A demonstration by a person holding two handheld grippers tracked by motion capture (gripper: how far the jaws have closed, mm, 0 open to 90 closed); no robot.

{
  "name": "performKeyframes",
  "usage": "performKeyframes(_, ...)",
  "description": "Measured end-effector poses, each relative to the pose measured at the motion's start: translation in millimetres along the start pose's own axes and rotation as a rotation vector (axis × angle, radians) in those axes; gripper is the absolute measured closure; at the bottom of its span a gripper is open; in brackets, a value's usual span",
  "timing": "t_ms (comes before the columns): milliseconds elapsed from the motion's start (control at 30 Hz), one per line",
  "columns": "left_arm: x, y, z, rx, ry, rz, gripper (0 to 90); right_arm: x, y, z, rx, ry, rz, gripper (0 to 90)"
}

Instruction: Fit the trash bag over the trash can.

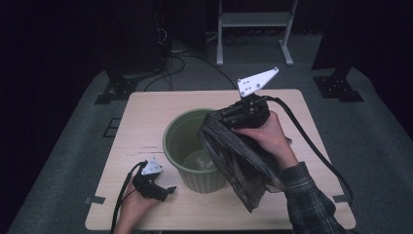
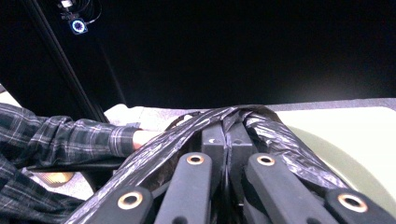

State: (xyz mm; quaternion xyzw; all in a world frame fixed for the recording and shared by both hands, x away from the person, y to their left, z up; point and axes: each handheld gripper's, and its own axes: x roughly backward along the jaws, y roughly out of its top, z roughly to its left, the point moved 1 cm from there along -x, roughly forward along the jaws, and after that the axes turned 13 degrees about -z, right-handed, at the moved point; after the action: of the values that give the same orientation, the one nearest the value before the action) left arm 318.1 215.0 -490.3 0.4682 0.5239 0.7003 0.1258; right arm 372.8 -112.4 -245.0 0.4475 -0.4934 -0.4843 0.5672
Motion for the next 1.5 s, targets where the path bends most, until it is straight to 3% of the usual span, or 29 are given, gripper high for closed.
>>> performKeyframes(600, -0.1, 0.0, -0.3, -0.002, -0.003, -0.001, 0.0, -55.6, 28.1, -13.8, 0.005, 0.063, 0.005, 89.2)
performKeyframes(900, -0.2, -0.1, -0.6, -0.001, -0.004, -0.003, 0.0, -96.5, 43.8, -22.2, -0.003, 0.116, -0.021, 89.1)
performKeyframes(1067, -0.1, -0.1, -0.9, -0.004, -0.007, -0.002, 0.0, -118.7, 39.5, -24.2, -0.005, 0.137, -0.001, 89.0)
performKeyframes(1200, 0.0, -0.1, -1.1, -0.005, -0.008, -0.002, 0.0, -118.5, 29.9, -29.3, -0.019, 0.119, 0.022, 88.8)
performKeyframes(1367, 0.0, -0.1, -1.0, -0.004, -0.008, -0.001, 0.0, -101.6, 18.9, -38.1, -0.037, 0.063, 0.034, 87.4)
performKeyframes(1500, 0.1, 0.0, -0.9, -0.007, -0.009, 0.000, 0.0, -91.0, 9.6, -45.2, -0.051, 0.008, 0.081, 84.2)
